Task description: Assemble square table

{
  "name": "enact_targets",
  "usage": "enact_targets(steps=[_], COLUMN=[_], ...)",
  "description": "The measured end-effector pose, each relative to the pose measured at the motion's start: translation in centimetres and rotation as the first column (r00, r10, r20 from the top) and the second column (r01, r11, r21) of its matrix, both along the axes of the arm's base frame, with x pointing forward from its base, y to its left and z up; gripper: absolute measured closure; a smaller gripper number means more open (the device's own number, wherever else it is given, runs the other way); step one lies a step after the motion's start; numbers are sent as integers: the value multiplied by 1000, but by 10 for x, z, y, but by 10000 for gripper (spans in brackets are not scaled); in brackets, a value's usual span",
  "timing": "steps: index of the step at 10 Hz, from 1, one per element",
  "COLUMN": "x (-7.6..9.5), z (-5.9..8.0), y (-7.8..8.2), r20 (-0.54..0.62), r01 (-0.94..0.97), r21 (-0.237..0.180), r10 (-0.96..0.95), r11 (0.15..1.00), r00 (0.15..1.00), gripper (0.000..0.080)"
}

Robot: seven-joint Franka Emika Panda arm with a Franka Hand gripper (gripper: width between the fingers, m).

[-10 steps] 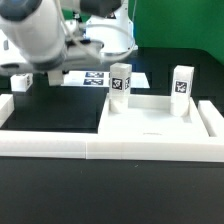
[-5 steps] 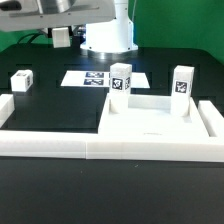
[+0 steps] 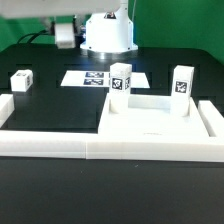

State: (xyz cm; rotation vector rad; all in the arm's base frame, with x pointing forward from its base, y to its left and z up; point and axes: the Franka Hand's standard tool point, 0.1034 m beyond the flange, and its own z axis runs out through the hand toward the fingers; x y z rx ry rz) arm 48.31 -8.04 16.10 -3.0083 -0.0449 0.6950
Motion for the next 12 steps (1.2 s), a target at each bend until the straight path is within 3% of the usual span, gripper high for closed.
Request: enact_targets(steps=[1, 2, 4, 9, 10, 12], x=[31, 50, 71, 79, 89, 91], z=[27, 44, 61, 57, 57, 29], y=[21, 37, 67, 66, 72, 127], r20=[80, 145, 247, 539, 631, 718], r01=[46, 80, 144, 139, 186, 209], r21=[-17, -36, -36, -7, 7, 56], r10=[-44, -74, -131, -114, -149, -185], r11=[999, 996, 989, 990, 982, 976], r00=[996, 987, 960, 835, 762, 671], gripper=[509, 509, 509, 509, 509, 509])
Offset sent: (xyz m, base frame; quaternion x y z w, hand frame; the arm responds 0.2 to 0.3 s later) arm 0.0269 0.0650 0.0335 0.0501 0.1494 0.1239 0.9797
